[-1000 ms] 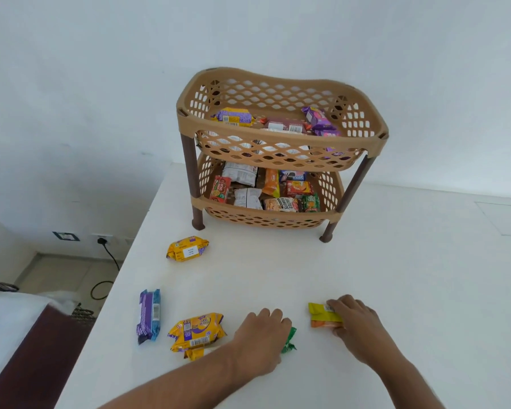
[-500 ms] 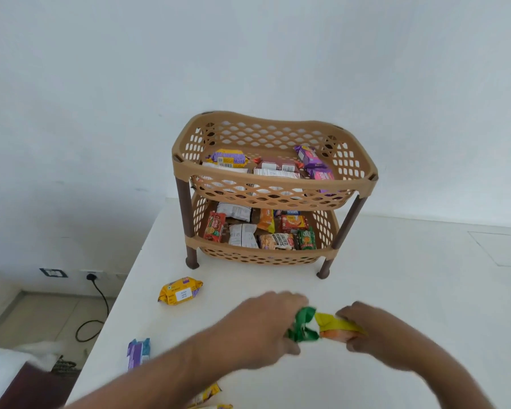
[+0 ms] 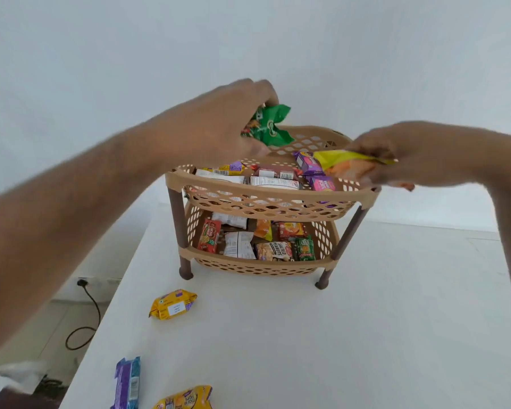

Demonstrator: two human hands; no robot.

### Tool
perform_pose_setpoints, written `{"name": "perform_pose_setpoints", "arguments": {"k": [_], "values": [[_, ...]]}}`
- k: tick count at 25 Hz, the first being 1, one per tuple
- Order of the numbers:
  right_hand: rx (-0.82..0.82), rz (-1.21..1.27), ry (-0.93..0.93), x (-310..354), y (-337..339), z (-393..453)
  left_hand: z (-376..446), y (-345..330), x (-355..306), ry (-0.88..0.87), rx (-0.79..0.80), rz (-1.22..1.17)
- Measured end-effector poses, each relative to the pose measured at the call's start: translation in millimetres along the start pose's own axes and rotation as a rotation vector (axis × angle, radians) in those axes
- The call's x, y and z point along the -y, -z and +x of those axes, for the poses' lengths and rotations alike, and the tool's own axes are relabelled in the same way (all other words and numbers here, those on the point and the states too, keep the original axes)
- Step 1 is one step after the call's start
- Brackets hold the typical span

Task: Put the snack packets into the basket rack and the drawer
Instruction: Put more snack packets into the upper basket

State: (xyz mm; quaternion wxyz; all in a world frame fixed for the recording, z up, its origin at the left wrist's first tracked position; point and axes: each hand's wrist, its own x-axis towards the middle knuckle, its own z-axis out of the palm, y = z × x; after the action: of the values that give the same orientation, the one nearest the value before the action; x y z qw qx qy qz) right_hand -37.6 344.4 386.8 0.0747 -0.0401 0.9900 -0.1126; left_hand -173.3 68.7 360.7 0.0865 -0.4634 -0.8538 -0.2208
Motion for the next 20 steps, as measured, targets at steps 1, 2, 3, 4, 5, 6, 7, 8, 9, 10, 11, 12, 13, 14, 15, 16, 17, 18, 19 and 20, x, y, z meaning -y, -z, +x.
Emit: {"name": "perform_pose_setpoints", "arguments": {"k": [1, 2, 3, 4, 5, 6, 7, 8, 9, 10, 11, 12, 13, 14, 15, 16, 17, 18, 19, 20], "values": [[-0.02, -0.036, -0.001, 0.4, 7.2, 16.3, 12.7, 0.5, 11.5, -0.001, -0.013, 0.023], [-0.047, -0.066, -0.007, 0.7, 12.2, 33.3, 24.9, -0.6, 22.8, 0.003, -0.019, 0.043], [-0.076, -0.093, -0.014, 1.2, 15.1, 50.9, 36.9, -3.0, 33.8, 0.011, -0.017, 0.061], [-0.105, -0.123, -0.015, 1.8, 16.4, 68.7, 48.1, -6.6, 44.4, 0.023, -0.01, 0.078], [-0.133, -0.155, -0.012, 2.5, 16.1, 86.1, 58.4, -11.3, 54.6, 0.04, 0.001, 0.097], [-0.161, -0.178, -0.007, 2.9, 13.9, 103.4, 67.7, -16.8, 64.5, 0.06, 0.017, 0.117], [-0.192, -0.185, -0.001, 2.6, 10.9, 120.9, 76.7, -22.9, 74.6, 0.083, 0.038, 0.133], [-0.221, -0.178, 0.003, 1.8, 7.0, 138.0, 85.0, -29.4, 84.7, 0.104, 0.063, 0.148], [-0.246, -0.168, 0.003, 0.4, 2.3, 154.3, 92.7, -36.2, 94.5, 0.12, 0.088, 0.162], [-0.266, -0.163, -0.003, -1.5, -3.0, 169.5, 99.9, -42.4, 104.0, 0.134, 0.111, 0.178], [-0.284, -0.16, -0.013, -4.3, -8.7, 183.8, 106.4, -47.8, 112.9, 0.149, 0.128, 0.193], [-0.306, -0.151, -0.023, -7.7, -14.5, 196.8, 112.3, -51.7, 121.2, 0.169, 0.142, 0.205], [-0.327, -0.135, -0.033, -11.3, -20.5, 208.4, 117.3, -55.0, 128.6, 0.193, 0.156, 0.217], [-0.344, -0.112, -0.044, -15.2, -26.5, 218.6, 121.2, -58.0, 135.1, 0.214, 0.171, 0.229], [-0.351, -0.086, -0.055, -19.1, -32.2, 228.9, 125.2, -61.4, 141.8, 0.225, 0.189, 0.245], [-0.351, -0.064, -0.067, -22.7, -37.6, 238.7, 128.8, -65.1, 147.9, 0.226, 0.211, 0.267], [-0.344, -0.049, -0.079, -25.5, -42.9, 247.5, 131.7, -69.5, 153.0, 0.222, 0.235, 0.289], [-0.334, -0.037, -0.089, -27.3, -48.1, 255.3, 134.3, -74.3, 156.8, 0.215, 0.256, 0.308], [-0.323, -0.027, -0.095, -28.7, -52.8, 261.7, 137.2, -79.0, 159.6, 0.21, 0.272, 0.319], [-0.311, -0.022, -0.095, -29.9, -56.4, 267.1, 140.4, -83.5, 161.4, 0.208, 0.284, 0.324]]}}
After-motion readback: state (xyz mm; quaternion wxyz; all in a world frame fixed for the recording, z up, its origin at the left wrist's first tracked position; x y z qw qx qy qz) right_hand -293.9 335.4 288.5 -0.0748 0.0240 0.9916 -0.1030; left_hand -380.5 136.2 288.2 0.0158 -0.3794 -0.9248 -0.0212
